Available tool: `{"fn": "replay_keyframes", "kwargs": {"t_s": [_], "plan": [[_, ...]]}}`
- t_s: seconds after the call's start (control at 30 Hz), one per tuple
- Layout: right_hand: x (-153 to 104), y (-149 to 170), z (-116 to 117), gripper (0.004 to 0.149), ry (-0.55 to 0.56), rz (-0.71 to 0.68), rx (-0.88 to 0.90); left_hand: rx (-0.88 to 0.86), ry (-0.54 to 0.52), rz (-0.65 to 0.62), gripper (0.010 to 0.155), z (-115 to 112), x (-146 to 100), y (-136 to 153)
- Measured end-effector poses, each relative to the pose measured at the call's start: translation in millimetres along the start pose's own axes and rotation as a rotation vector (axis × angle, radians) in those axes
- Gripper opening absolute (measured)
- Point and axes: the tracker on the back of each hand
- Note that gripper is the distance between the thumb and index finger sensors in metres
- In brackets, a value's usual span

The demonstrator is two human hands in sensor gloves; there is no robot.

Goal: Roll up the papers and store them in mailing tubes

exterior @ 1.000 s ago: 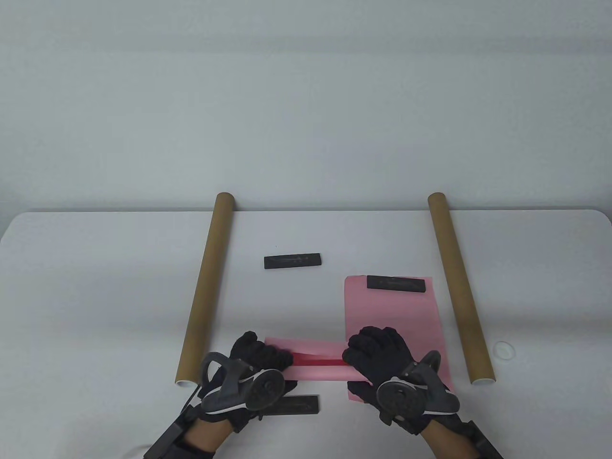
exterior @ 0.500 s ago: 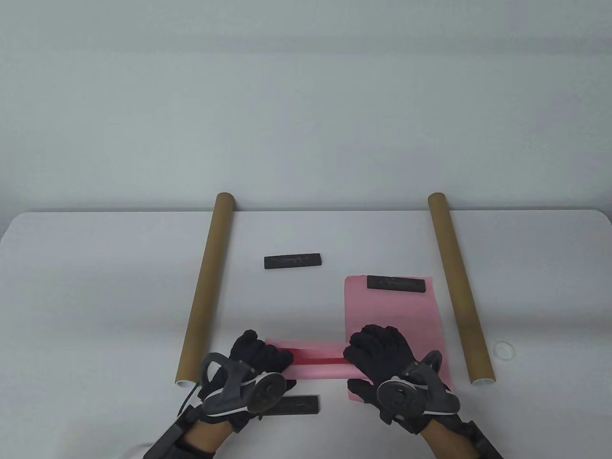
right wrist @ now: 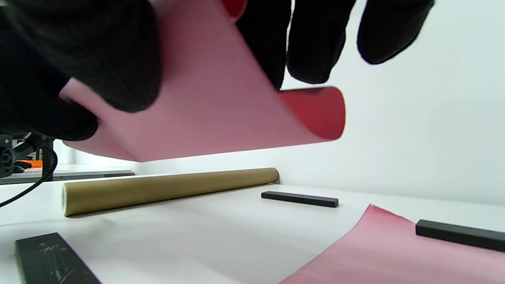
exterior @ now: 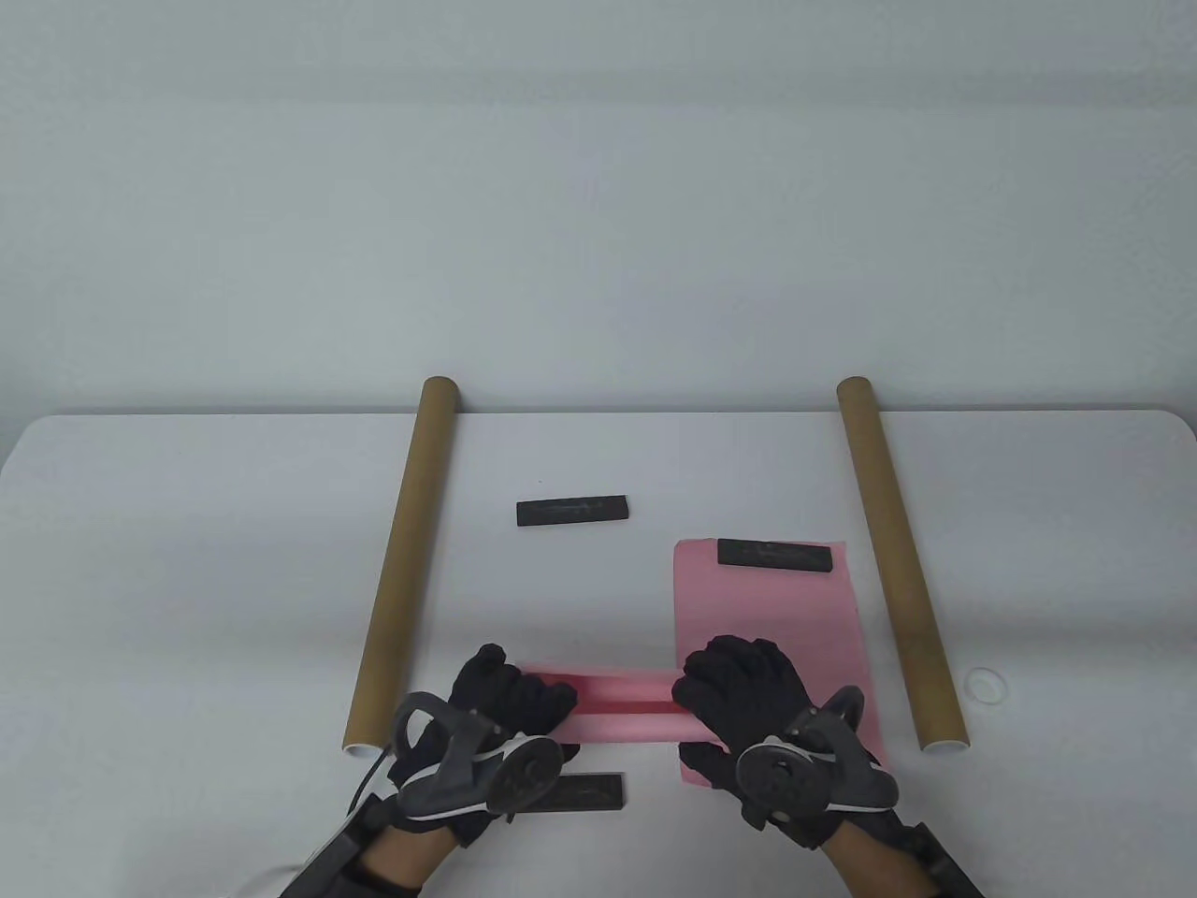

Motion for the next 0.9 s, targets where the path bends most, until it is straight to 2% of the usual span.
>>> {"fn": "replay_keyframes", "kwargs": {"t_s": [0.1,0.2,0.3,0.47,0.63,0.8,0.9], "plan": [[-0.2,0.3,-0.4,0.051,0.005,0.007,0.026,0.013,0.01,0.008,0.059,-0.9,-0.2,-0.1],[0.7,2.5,0.7,0.054,-0.025,0.003,0.048,0.052,-0.005,-0.003,0.066,0.1,-0.9,-3.4],[0.3,6.2,2.7,0.059,-0.039,0.016,0.144,0.075,-0.069,-0.036,0.059,6.1,-2.8,-5.7],[-0.7,2.9,1.2,0.065,-0.001,0.008,0.027,0.023,-0.035,-0.026,0.055,5.4,-1.5,-1.7],[-0.5,0.4,0.6,0.052,0.01,0.004,0.018,0.051,-0.023,-0.019,0.061,3.6,-2.2,-2.5],[-0.6,6.6,3.6,0.062,0.002,0.042,0.074,0.052,-0.048,-0.034,0.057,7.3,-2.6,-4.9],[-1.6,9.0,3.2,0.066,0.007,0.059,0.028,0.021,-0.022,-0.031,0.055,3.9,-0.9,-2.4]]}}
Point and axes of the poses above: the tracker on the back of each hand, its own y axis roughly to the little-finger side, its own x axis roughly from the wrist to the fingertips, z = x × y, and after that the axes turned 3 degrees about -z, right-handed
